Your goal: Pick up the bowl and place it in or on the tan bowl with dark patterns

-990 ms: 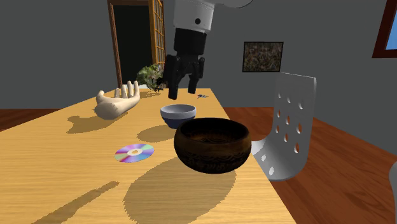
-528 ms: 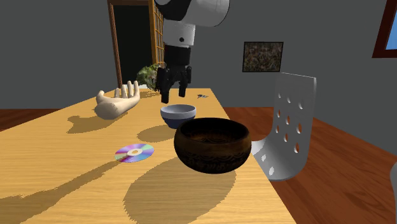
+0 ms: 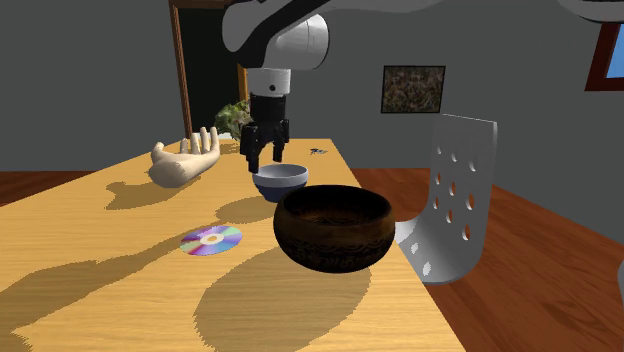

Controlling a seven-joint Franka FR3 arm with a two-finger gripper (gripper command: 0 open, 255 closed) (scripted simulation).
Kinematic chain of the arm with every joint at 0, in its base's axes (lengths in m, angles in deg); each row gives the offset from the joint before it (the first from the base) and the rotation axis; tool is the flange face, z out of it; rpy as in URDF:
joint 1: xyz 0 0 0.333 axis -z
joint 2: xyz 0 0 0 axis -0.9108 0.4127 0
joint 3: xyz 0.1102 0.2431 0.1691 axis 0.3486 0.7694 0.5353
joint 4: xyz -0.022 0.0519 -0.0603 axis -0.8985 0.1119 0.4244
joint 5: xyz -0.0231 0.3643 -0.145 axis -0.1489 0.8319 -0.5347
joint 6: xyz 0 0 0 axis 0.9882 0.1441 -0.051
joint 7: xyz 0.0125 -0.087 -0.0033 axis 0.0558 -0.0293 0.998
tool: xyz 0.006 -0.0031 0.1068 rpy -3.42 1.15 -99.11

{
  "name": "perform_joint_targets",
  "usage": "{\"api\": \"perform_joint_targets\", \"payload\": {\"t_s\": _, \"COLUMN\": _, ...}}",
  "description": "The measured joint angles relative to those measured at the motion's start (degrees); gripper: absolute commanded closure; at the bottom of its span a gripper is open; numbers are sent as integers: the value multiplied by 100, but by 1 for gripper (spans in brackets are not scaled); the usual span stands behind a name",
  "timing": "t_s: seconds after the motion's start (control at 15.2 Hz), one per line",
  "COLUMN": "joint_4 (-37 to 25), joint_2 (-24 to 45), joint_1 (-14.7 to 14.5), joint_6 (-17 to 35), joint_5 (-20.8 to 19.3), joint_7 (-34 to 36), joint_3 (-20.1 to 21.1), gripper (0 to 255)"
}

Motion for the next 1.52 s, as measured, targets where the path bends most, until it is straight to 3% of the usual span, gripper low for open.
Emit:
{"api": "perform_joint_targets", "payload": {"t_s": 0.33, "joint_4": 172, "joint_2": 151, "joint_1": 19, "joint_6": 310, "joint_5": 64, "joint_7": -43, "joint_3": 9, "gripper": 0}}
{"api": "perform_joint_targets", "payload": {"t_s": 0.79, "joint_4": 216, "joint_2": 160, "joint_1": 19, "joint_6": 365, "joint_5": 69, "joint_7": -47, "joint_3": 10, "gripper": 0}}
{"api": "perform_joint_targets", "payload": {"t_s": 0.86, "joint_4": 216, "joint_2": 160, "joint_1": 19, "joint_6": 365, "joint_5": 69, "joint_7": -47, "joint_3": 10, "gripper": 255}}
{"api": "perform_joint_targets", "payload": {"t_s": 1.52, "joint_4": 215, "joint_2": 158, "joint_1": 19, "joint_6": 367, "joint_5": 69, "joint_7": -47, "joint_3": 10, "gripper": 255}}
